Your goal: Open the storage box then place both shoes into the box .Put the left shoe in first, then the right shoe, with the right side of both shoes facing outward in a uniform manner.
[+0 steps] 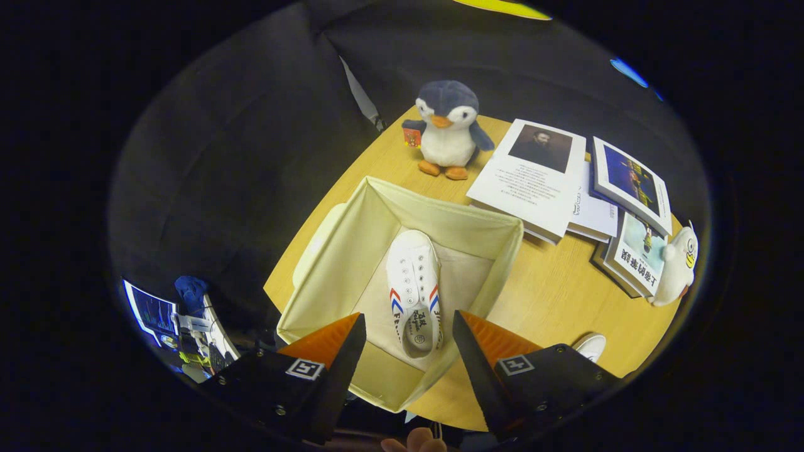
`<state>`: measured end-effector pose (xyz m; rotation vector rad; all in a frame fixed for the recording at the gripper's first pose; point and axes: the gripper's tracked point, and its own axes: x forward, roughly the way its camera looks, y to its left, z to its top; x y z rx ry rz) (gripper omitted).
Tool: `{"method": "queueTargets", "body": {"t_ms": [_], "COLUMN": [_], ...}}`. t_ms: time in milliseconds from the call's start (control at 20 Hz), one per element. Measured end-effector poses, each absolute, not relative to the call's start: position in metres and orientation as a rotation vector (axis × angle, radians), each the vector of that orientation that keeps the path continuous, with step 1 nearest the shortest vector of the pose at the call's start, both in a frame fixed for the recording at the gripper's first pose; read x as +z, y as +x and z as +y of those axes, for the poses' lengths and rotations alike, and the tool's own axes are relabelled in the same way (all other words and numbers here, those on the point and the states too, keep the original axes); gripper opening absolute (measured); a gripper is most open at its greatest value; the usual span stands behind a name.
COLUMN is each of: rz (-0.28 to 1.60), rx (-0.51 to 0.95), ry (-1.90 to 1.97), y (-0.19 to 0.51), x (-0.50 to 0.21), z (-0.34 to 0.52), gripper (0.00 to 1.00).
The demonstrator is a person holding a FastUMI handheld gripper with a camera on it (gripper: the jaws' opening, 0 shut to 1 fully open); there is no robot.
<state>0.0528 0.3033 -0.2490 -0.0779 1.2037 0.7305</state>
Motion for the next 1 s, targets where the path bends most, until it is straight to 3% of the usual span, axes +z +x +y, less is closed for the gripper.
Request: {"method": "queueTargets", "body": {"t_ms": [400,1000], "rz": [1.115,1.120], "rx": [0.668,0.470], "ry": [0.021,0.110], "y": [0.053,0.041], "x": [-0.211,-0.231], "z": [0.226,0.090], "gripper": [0.85,0.86]}}
